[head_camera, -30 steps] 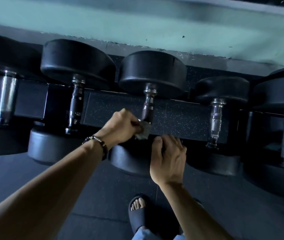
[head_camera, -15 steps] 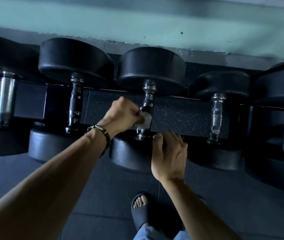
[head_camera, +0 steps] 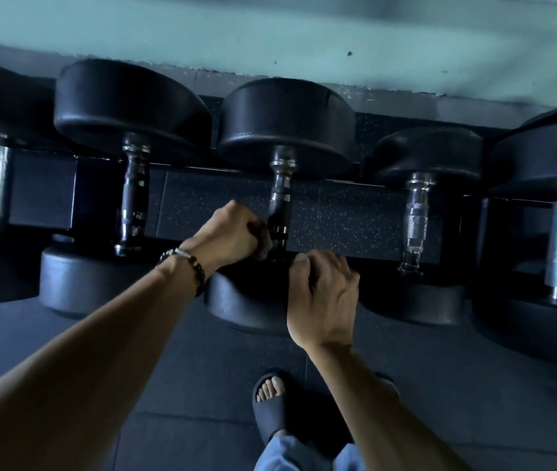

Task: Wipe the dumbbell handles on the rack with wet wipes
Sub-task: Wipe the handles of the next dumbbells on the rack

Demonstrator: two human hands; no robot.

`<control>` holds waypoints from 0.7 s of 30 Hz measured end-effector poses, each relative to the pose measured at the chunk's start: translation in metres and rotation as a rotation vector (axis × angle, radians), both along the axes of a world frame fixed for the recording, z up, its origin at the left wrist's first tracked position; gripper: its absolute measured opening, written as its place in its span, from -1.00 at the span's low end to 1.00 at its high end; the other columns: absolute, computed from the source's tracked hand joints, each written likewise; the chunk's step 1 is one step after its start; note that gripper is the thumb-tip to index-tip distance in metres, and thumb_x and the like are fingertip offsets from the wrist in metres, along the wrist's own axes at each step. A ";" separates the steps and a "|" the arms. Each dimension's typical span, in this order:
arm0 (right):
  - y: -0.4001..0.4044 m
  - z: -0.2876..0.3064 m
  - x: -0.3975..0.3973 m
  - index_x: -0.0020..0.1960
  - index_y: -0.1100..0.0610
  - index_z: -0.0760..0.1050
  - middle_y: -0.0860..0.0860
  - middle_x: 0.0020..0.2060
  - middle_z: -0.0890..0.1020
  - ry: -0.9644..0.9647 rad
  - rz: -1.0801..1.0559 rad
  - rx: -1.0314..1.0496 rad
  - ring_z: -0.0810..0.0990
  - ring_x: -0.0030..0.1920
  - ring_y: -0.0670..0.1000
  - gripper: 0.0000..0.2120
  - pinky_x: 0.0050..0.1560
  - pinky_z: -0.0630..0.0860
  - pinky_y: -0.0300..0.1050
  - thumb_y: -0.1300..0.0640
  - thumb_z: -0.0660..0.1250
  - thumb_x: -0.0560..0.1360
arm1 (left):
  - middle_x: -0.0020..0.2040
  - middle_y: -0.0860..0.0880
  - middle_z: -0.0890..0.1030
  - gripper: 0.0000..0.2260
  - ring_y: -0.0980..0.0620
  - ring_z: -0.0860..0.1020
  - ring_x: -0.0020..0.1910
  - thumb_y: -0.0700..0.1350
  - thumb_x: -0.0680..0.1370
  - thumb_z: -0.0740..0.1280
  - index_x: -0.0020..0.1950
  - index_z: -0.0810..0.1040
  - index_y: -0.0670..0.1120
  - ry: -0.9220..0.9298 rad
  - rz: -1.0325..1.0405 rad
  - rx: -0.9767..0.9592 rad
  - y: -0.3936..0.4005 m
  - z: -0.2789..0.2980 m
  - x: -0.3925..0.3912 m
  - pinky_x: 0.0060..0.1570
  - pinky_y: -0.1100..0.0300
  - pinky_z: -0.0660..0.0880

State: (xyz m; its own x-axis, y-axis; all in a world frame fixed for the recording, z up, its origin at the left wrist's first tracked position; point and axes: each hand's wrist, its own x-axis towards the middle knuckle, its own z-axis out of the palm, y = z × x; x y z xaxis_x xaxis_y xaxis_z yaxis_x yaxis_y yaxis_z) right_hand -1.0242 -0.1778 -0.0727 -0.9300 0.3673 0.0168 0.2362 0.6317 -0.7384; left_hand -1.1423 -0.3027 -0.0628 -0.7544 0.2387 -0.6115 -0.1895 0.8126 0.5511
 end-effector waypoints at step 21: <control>0.000 0.001 0.001 -0.32 -0.05 0.32 -0.12 -0.34 0.52 -0.066 0.012 0.003 0.48 -0.23 0.00 -0.74 -0.07 0.40 0.01 -0.01 0.04 0.53 | -0.36 0.05 0.67 -0.83 0.21 0.60 -0.37 -0.33 0.48 0.45 -0.24 0.68 -0.09 -0.214 0.266 0.417 -0.013 -0.011 -0.005 -0.25 0.37 0.51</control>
